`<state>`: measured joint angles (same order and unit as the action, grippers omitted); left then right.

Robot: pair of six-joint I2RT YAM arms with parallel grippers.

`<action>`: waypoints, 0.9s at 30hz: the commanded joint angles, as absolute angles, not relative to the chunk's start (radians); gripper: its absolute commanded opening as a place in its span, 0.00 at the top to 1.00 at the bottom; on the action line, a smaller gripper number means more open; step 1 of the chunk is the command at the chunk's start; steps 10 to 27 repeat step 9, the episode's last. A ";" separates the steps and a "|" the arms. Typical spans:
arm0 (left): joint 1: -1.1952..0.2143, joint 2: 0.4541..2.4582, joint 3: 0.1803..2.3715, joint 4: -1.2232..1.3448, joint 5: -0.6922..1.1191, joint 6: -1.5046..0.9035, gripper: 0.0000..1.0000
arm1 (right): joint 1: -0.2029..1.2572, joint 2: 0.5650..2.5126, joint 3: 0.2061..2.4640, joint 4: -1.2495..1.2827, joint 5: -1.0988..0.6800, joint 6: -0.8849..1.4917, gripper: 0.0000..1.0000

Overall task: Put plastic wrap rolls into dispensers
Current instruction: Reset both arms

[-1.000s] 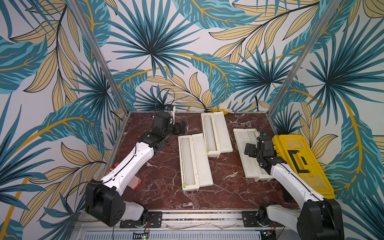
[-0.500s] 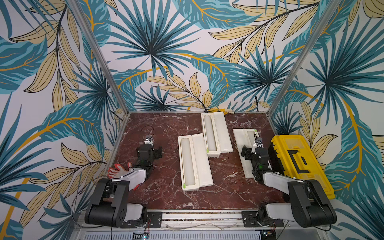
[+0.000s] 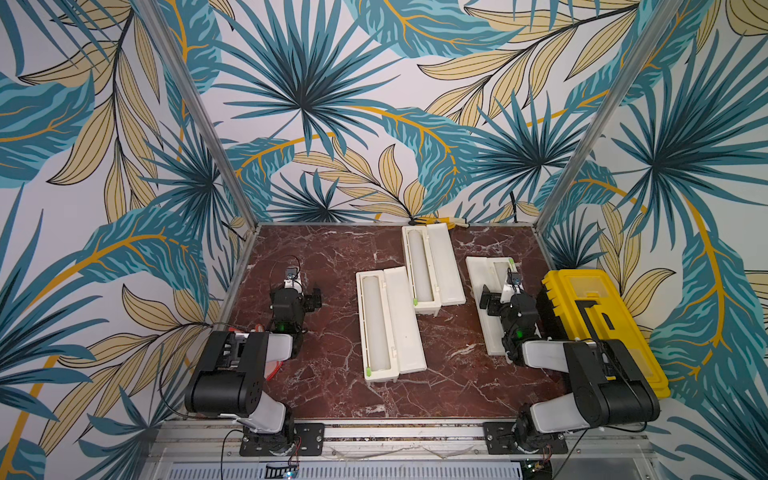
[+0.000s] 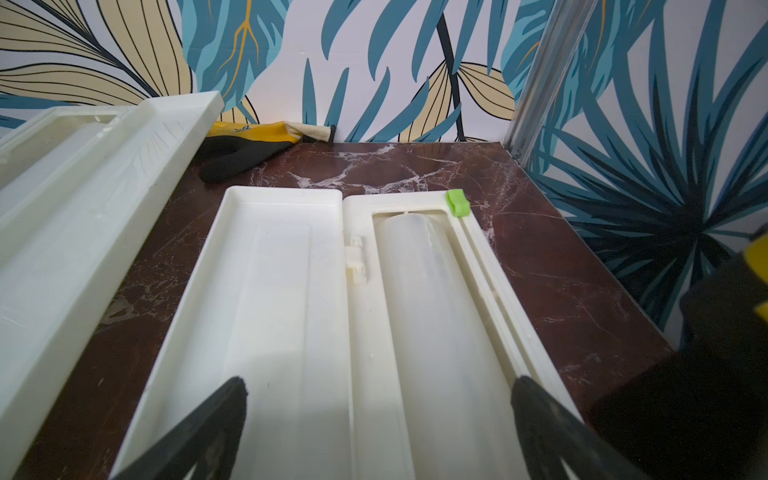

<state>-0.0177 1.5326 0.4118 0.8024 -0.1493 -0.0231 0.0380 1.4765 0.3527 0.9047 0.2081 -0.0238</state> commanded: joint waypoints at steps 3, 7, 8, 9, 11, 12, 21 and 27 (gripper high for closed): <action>-0.005 1.526 0.416 0.820 -0.113 -0.019 0.01 | 0.029 1.483 0.373 0.874 0.171 -0.025 0.01; 0.006 1.524 0.417 0.817 -0.097 -0.025 0.01 | 0.021 1.483 0.379 0.864 0.161 -0.019 0.01; 0.006 1.521 0.413 0.818 -0.095 -0.025 0.01 | 0.021 1.480 0.378 0.863 0.161 -0.019 0.01; 0.006 1.514 0.410 0.815 -0.093 -0.024 0.01 | 0.020 1.480 0.377 0.865 0.161 -0.018 0.01; 0.006 1.514 0.410 0.815 -0.093 -0.024 0.01 | 0.020 1.480 0.377 0.865 0.161 -0.018 0.01; 0.006 1.514 0.410 0.815 -0.093 -0.024 0.01 | 0.020 1.480 0.377 0.865 0.161 -0.018 0.01; 0.006 1.514 0.410 0.815 -0.093 -0.024 0.01 | 0.020 1.480 0.377 0.865 0.161 -0.018 0.01; 0.006 1.514 0.410 0.815 -0.093 -0.024 0.01 | 0.020 1.480 0.377 0.865 0.161 -0.018 0.01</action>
